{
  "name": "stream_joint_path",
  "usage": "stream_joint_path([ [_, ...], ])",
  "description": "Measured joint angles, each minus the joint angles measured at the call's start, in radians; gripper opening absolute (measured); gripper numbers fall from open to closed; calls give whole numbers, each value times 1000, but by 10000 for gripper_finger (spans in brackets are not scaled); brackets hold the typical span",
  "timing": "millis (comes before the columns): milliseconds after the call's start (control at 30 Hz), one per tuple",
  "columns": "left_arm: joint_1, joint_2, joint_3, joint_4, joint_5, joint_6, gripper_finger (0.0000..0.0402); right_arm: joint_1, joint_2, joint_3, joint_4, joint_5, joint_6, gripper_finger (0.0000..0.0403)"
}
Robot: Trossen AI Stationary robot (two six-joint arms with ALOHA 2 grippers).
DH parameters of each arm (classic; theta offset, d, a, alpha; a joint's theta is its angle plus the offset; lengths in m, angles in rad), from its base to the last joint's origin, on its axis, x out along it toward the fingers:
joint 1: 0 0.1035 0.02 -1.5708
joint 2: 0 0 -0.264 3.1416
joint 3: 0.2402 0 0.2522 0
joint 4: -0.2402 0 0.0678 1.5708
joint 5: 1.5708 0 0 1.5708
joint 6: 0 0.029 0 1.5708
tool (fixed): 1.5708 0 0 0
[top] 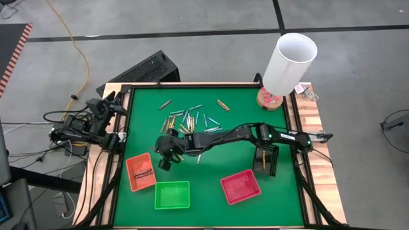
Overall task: Sort crayons
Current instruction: Put the brown crayon into the orange bin
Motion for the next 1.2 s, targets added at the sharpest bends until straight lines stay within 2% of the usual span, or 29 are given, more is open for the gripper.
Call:
stream_joint_path([
  [133,0,0,0,0,0,0,135,0,0,0,82,-13,-26,1],
  [367,0,0,0,0,0,0,135,0,0,0,186,-96,-162,1],
  [900,0,0,0,0,0,0,135,0,1,1,419,-430,-450,1],
  [1033,0,0,0,1,0,0,135,0,18,3,504,-482,-453,1],
  [1200,0,0,0,1,1,0,135,0,84,2,655,-496,-358,1],
])
